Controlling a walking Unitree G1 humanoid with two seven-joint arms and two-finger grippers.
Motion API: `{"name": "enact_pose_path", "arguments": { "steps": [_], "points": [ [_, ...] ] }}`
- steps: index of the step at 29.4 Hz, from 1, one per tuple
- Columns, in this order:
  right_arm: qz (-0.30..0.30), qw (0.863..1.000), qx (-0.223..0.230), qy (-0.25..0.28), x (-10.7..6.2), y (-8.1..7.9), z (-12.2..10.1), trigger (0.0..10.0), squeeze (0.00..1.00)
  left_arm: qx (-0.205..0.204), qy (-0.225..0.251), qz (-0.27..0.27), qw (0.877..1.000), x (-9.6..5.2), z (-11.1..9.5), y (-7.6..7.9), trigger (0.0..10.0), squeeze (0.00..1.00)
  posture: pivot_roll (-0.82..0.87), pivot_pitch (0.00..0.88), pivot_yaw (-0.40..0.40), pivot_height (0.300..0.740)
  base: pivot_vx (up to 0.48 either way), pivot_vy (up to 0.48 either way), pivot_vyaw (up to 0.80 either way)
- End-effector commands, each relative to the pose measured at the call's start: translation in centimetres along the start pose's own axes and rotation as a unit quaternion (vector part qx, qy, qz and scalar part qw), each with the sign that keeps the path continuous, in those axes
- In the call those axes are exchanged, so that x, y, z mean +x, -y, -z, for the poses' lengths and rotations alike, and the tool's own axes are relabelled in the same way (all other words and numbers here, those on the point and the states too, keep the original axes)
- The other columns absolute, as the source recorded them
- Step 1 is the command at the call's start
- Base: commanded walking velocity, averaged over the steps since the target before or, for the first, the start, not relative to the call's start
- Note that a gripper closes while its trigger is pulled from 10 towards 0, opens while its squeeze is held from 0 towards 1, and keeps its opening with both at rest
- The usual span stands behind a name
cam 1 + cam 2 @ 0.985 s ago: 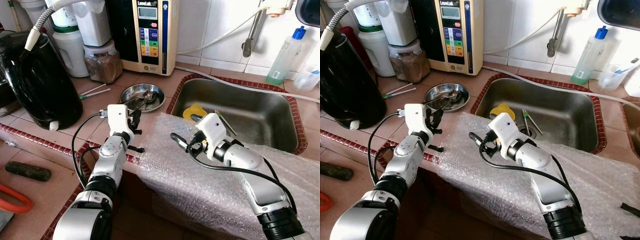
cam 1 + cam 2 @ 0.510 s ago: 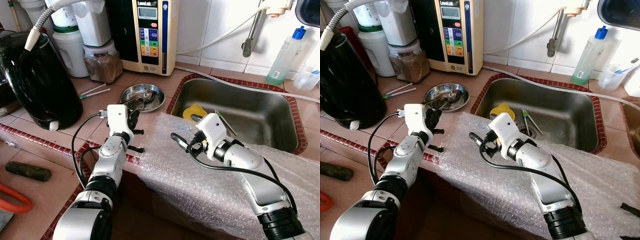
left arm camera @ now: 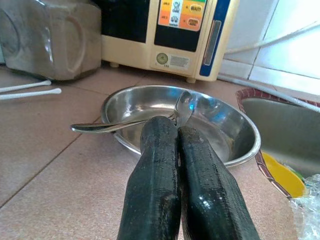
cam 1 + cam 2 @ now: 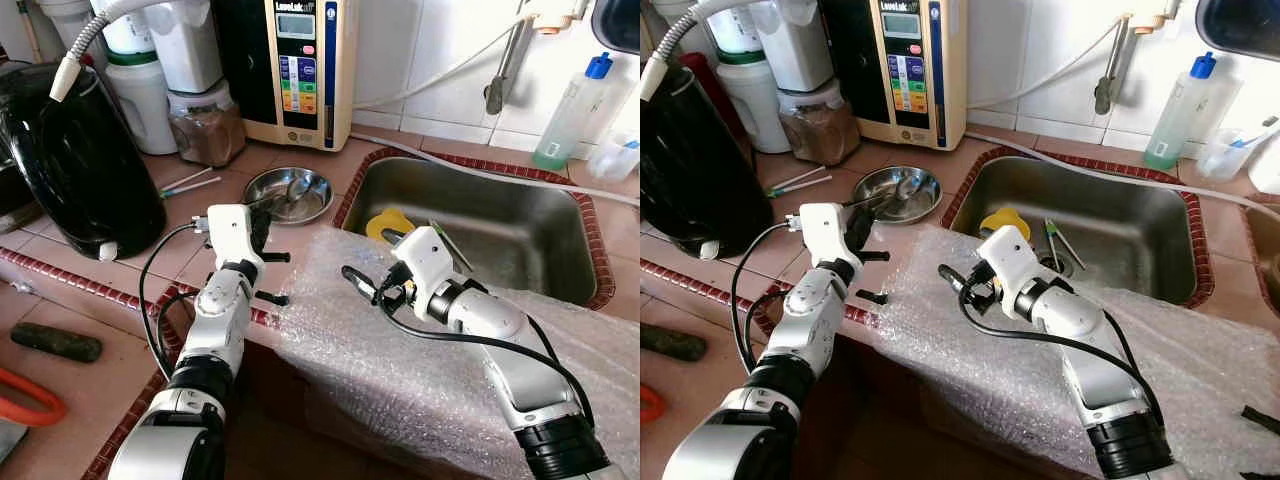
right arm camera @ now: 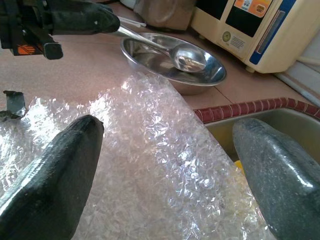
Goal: Kitchen organization
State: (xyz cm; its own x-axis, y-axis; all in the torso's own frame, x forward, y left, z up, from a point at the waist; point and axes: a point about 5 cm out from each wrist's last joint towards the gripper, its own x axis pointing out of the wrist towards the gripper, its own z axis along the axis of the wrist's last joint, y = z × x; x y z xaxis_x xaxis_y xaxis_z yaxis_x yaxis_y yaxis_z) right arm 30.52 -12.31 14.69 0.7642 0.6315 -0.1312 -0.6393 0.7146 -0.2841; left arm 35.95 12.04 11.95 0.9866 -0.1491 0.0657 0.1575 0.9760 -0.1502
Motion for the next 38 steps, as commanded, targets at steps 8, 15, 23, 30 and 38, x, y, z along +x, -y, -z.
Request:
{"name": "enact_pose_path", "arguments": {
  "steps": [8, 15, 23, 30, 38],
  "points": [
    [0.013, 1.000, -0.009, 0.012, 0.0, 0.9, -0.7, 10.0, 0.00, 0.001, 0.045, 0.010, 0.999, 0.0, -1.7, 0.5, 0.0, 0.00, -0.08, 0.000, 0.043, 0.740, 0.000, 0.000, 0.00],
    [0.024, 1.000, -0.010, 0.016, 0.2, 1.3, -0.9, 10.0, 0.00, -0.039, 0.092, 0.049, 0.994, -0.1, -3.3, 1.5, 0.0, 0.00, -0.08, 0.000, 0.042, 0.740, 0.000, 0.000, 0.00],
    [0.114, 0.991, -0.003, 0.066, 0.5, 3.7, -2.7, 10.0, 0.00, -0.114, 0.117, 0.117, 0.980, -0.4, -4.8, 3.6, 0.0, 0.00, -0.07, 0.000, 0.038, 0.740, 0.000, 0.000, 0.00],
    [0.176, 0.969, 0.125, 0.122, 1.1, 5.7, -4.3, 10.0, 0.00, -0.188, 0.097, 0.184, 0.960, -0.8, -5.0, 6.0, 0.0, 0.00, -0.07, 0.000, 0.037, 0.740, 0.000, 0.000, 0.00],
    [0.189, 0.931, 0.273, 0.154, 1.9, 6.0, -4.7, 10.0, 0.00, -0.222, 0.080, 0.243, 0.941, -1.3, -5.0, 8.5, 0.0, 0.00, -0.08, 0.000, 0.039, 0.740, 0.000, 0.000, 0.00]
  ]
}}
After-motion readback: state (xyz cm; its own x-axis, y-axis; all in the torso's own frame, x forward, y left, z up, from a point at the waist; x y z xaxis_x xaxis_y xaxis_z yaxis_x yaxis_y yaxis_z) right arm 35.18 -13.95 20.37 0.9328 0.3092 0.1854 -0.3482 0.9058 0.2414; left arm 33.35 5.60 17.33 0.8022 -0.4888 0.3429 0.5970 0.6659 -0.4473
